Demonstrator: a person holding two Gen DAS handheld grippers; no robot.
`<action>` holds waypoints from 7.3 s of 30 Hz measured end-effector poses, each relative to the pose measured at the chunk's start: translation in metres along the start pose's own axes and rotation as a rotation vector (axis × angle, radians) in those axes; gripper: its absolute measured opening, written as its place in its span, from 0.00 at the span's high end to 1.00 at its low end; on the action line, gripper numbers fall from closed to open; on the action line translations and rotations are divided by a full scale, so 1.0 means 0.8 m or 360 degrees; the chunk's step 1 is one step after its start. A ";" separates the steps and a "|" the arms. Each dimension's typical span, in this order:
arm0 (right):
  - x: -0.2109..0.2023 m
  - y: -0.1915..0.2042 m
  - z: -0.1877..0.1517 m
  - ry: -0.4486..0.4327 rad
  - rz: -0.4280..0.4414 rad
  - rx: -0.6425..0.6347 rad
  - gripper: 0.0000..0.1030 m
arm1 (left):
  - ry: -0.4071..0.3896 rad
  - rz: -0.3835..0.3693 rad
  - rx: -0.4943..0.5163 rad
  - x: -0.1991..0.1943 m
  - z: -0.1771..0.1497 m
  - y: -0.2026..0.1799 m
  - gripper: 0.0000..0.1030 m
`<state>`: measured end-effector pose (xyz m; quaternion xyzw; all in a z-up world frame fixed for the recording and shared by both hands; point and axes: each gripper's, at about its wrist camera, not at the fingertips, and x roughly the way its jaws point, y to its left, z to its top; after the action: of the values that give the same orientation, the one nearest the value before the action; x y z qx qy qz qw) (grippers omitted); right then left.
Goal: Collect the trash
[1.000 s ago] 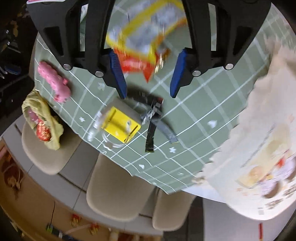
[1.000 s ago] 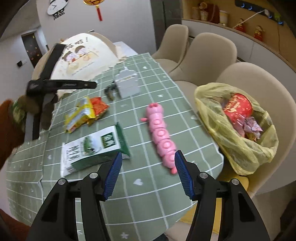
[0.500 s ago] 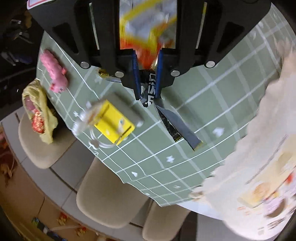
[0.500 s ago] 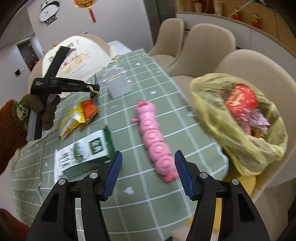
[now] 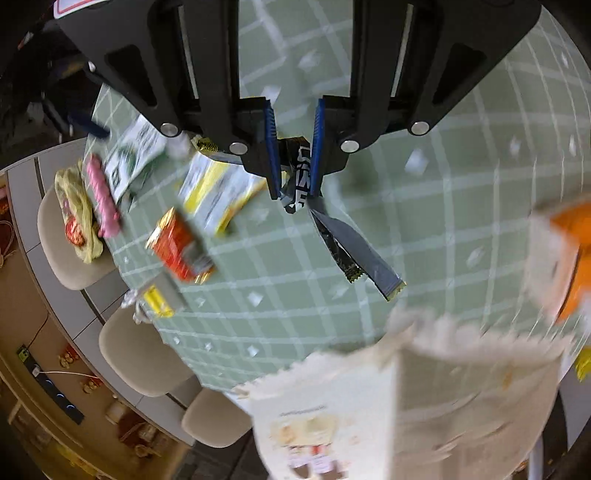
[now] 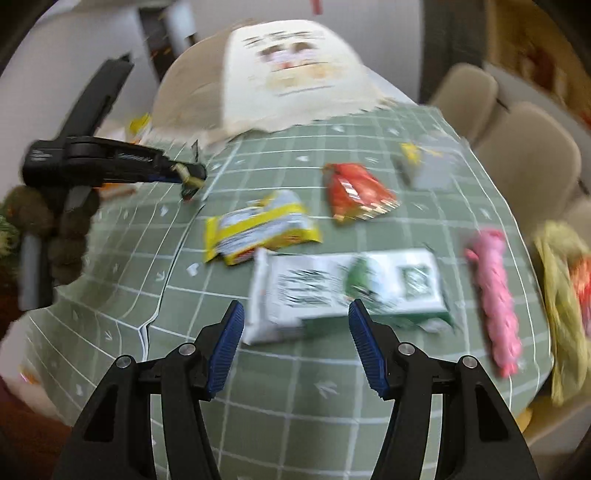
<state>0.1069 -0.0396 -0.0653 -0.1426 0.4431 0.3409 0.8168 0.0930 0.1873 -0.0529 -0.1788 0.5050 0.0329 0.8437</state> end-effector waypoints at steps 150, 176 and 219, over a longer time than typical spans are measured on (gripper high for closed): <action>-0.269 -0.324 -0.034 -0.0669 -0.0286 0.0281 0.51 | -0.0509 -0.0157 0.0440 -0.076 0.007 -0.399 0.78; -0.318 -0.519 -0.158 -0.0593 -0.0501 0.0499 0.51 | -0.0040 -0.0143 0.0667 0.173 0.000 -0.634 0.78; -0.033 -0.526 -0.095 -0.0177 -0.0247 0.0427 0.51 | -0.0176 0.0080 0.0119 0.012 -0.030 -0.421 0.48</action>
<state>0.3365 -0.3976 -0.1155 -0.0471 0.4264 0.2218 0.8757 0.1571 -0.1363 0.0190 -0.1322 0.4629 0.0450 0.8754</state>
